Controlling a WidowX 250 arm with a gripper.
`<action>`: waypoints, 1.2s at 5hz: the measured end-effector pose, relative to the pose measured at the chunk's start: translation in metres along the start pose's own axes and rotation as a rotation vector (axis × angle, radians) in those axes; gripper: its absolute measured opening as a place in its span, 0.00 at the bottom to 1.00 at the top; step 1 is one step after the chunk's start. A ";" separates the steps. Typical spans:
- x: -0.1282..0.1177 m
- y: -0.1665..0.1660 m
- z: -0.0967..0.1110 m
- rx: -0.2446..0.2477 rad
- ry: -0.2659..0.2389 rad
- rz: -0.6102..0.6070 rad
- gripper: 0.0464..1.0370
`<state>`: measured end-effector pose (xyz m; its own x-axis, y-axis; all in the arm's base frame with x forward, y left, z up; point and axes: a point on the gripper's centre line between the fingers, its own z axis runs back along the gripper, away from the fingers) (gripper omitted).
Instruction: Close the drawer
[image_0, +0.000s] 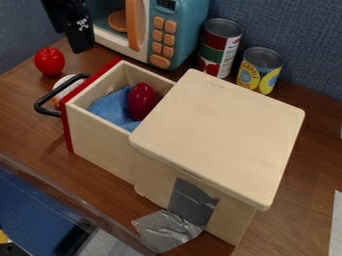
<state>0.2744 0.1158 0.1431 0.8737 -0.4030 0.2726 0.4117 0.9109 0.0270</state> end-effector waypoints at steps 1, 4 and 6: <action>-0.002 -0.002 -0.008 -0.031 0.012 -0.007 0.96; -0.103 0.072 -0.002 -0.059 -0.234 -0.548 0.96; -0.132 0.145 -0.033 -0.122 -0.227 -0.708 0.96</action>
<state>0.2272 0.2985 0.0794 0.3203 -0.8483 0.4216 0.8922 0.4197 0.1667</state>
